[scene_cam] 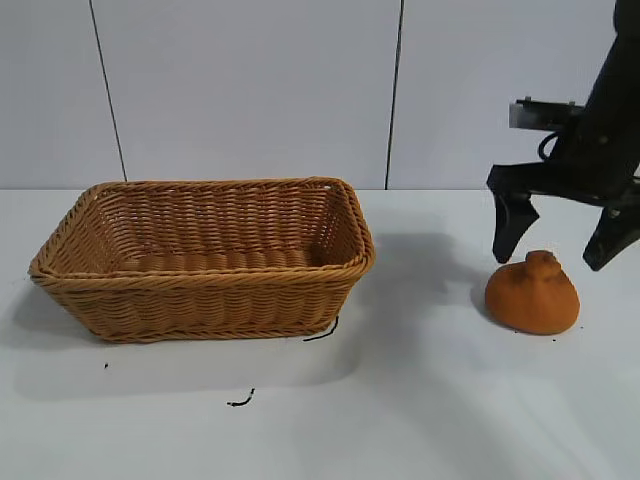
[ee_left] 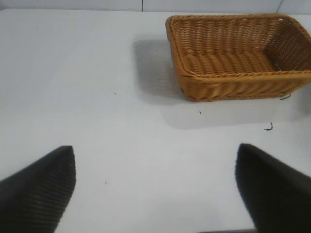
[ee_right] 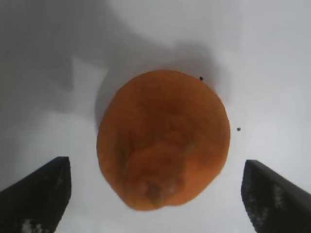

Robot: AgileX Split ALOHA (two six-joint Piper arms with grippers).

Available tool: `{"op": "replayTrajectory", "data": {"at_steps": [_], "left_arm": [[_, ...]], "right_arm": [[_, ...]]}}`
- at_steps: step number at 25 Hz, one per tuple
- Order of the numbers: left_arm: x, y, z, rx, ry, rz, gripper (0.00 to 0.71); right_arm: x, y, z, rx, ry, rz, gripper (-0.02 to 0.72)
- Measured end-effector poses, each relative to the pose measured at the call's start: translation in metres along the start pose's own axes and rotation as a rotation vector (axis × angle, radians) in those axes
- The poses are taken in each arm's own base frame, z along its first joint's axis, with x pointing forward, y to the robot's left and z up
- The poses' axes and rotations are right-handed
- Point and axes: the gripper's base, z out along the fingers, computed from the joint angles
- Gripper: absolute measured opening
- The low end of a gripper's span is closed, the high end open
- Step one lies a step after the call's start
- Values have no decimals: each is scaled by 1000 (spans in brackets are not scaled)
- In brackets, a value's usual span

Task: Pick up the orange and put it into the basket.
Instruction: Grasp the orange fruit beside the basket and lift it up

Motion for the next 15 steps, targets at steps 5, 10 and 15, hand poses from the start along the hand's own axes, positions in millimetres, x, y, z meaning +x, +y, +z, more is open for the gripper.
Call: {"op": "replayTrajectory", "data": {"at_steps": [5,10,15], "left_arm": [[0,0,0,0,0,0,639],[0,0,0,0,0,0,639],[0,0,0,0,0,0,639]], "right_arm": [[0,-3,22,5,21,6,641],[0,-4,23,17,22,-5,368],[-5,-2,6,23,-10,-21,108]]}}
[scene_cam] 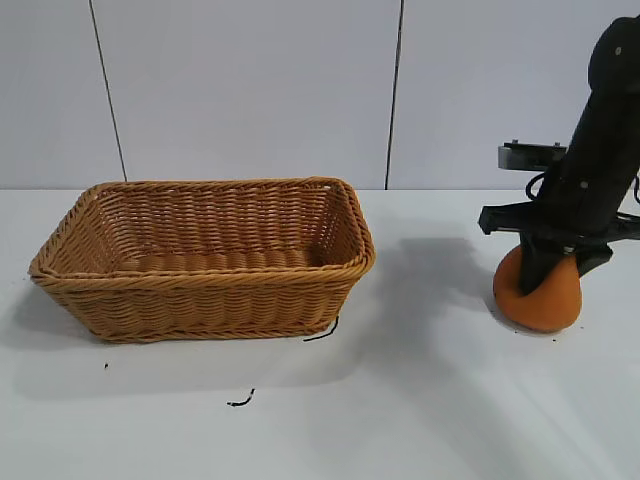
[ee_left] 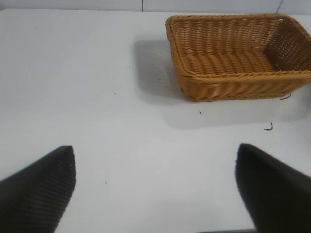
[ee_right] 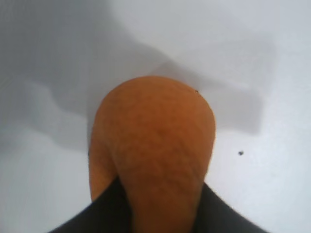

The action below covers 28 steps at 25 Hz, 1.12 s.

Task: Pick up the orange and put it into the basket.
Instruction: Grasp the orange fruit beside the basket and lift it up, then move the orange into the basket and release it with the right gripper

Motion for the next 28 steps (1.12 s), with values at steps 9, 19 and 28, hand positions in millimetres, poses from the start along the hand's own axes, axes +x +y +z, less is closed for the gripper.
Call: {"op": "replayTrajectory", "data": {"at_steps": [9,19,28], "left_arm": [[0,0,0,0,0,0,639],[0,0,0,0,0,0,639],[0,0,0,0,0,0,639]], "right_arm": [[-32,10,-90,-10,-138,-42,88],[-51,51,-152,-58,-255,-117,88],[-27,164,-159,-155,-301,-345,88]]}}
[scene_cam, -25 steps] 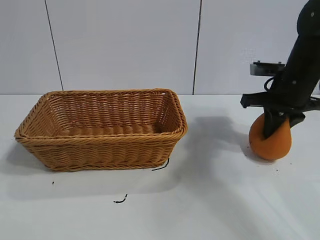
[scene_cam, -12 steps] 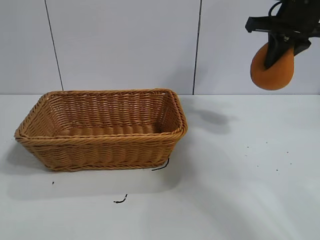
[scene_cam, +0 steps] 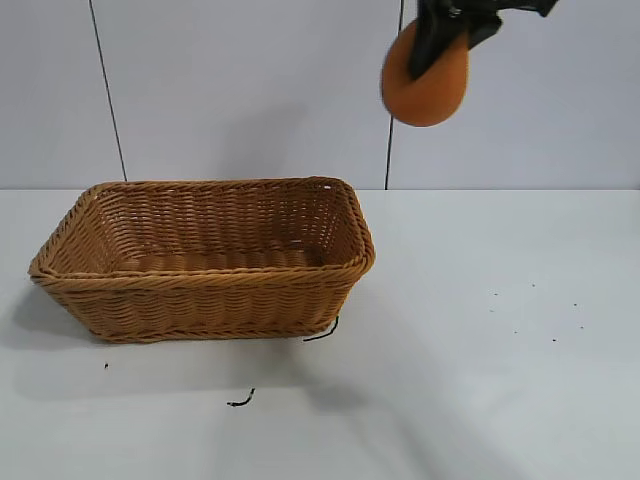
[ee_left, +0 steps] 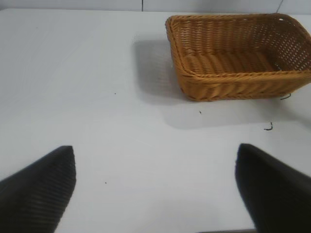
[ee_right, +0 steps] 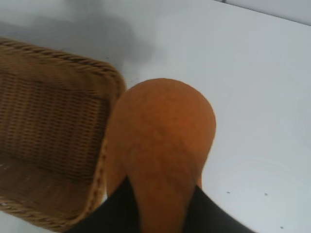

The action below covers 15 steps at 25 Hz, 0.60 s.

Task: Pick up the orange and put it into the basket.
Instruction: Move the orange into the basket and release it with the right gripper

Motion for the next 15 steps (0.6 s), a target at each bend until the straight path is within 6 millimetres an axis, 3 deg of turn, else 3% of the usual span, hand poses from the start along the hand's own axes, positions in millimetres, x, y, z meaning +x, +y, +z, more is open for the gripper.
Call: {"op": "replayTrajectory", "data": {"at_steps": [4,8,11,15], "left_arm": [[0,0,0,0,0,0,639],[0,0,0,0,0,0,639],[0,0,0,0,0,0,639],[0,0,0,0,-1,0,639]], "right_arm": [[-1,56,16,-68,-70,-98,88],[4,93,48,-113,-102,-140,88],[10,109,84,-126,-98,-159,88],[23,112,133,-120,-64,-161,88]]}}
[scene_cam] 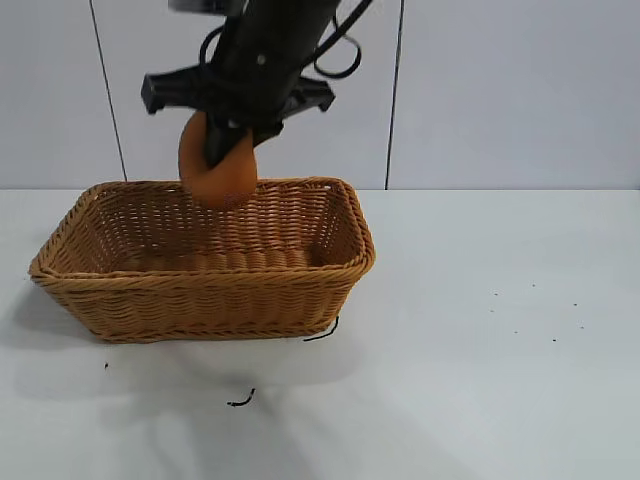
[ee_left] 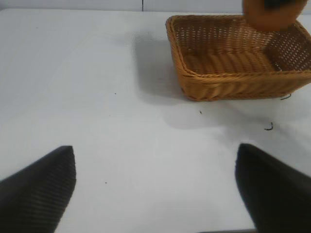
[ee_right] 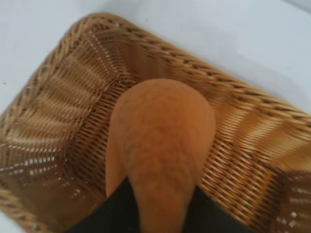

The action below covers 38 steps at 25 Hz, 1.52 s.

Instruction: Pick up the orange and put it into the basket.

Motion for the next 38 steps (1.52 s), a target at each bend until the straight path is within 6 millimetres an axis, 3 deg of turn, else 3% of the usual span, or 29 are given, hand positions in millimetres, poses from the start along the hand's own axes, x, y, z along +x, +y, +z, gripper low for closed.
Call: {"op": "replayTrajectory", "data": {"at_steps": [5,8,10,12,16,20,23,26,35,38], "left_arm": [[0,0,0,0,0,0,639],[0,0,0,0,0,0,639],[0,0,0,0,0,0,639],[0,0,0,0,0,0,639],[0,0,0,0,0,0,639],[0,0,0,0,0,0,639],[0,0,0,0,0,0,639],[0,0,0,0,0,0,639],[0,0,0,0,0,0,639],[0,0,0,0,0,0,639]], "right_arm": [[17,-6,36,11,58,6,163],[18,-6,37,11,61,7,333],[16,-5,34,10,54,6,505],[13,-4,26,8,55,4,616],[-3,-1,6,11,63,-13,664],[-30,-14,-27,41,51,-1,667],[-44,-41,-49,104,27,48,667],[-47,-79,-60,180,34,107,667],[-21,-211,-95,352,133,343,667],[-11,-240,-106,381,151,402,667]]}}
